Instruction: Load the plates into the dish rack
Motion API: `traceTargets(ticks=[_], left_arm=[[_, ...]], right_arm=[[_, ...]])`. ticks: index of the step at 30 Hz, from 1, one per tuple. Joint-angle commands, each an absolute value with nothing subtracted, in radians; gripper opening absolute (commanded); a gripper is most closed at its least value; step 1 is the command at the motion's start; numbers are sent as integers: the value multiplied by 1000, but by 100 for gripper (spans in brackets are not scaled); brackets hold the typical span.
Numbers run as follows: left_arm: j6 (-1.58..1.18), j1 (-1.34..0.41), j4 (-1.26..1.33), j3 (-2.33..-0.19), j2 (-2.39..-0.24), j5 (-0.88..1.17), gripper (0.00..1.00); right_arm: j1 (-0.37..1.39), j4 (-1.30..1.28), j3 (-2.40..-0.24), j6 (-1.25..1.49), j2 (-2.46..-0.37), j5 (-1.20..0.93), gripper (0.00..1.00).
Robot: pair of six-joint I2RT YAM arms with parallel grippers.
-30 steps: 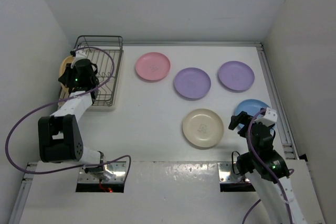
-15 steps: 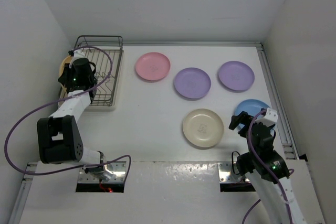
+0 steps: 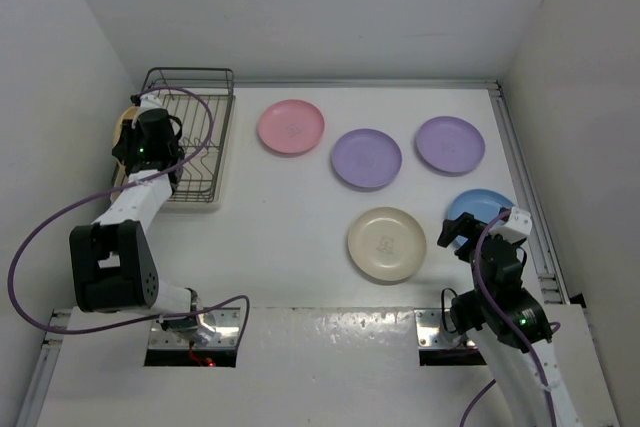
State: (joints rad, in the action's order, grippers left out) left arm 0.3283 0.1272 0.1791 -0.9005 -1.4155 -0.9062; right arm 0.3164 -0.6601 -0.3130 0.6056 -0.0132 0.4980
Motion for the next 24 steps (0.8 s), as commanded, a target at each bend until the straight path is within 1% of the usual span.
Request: traceTargets(ticks=[1, 2, 3, 4, 5, 6, 7, 9, 10, 13, 14, 16, 19, 20, 24], left_arm=[[311, 156, 88, -897, -1391, -894, 17], [311, 156, 87, -897, -1391, -885, 23], [311, 166, 74, -897, -1379, -873, 31], [311, 166, 74, -897, -1364, -873, 39], [311, 166, 49, -897, -1355, -859, 51], [321, 166, 49, -906, -1345, -845, 55], [321, 166, 31, -920, -1327, -845, 55], [321, 166, -9, -951, -1310, -810, 58], [310, 166, -24, -962, -1310, -799, 64], [282, 166, -106, -1017, -1282, -759, 75], [270, 166, -156, -1032, -1282, -747, 81], [270, 166, -201, -1066, -1272, -700, 86], [270, 143, -300, -1094, -1246, -617, 89], [270, 134, -374, -1103, -1235, -588, 90], [206, 108, -535, -1149, -1244, -393, 90]], right_arm=[[319, -635, -316, 600, -5, 514, 99], [324, -637, -319, 601, -5, 514, 99], [321, -640, -321, 603, -5, 512, 99], [319, -641, -322, 606, -9, 511, 99], [322, -644, -325, 606, -9, 511, 99], [318, -647, -325, 609, -14, 514, 99], [318, -647, -327, 609, -15, 517, 99], [319, -652, -333, 620, -31, 538, 99], [321, -655, -336, 626, -38, 545, 99], [319, -686, -376, 664, -103, 575, 99], [333, -696, -385, 670, -115, 575, 99], [321, -719, -429, 708, -185, 584, 99], [318, -753, -471, 735, -280, 543, 99], [321, -759, -477, 741, -314, 520, 99], [321, -765, -463, 775, -376, 476, 99]])
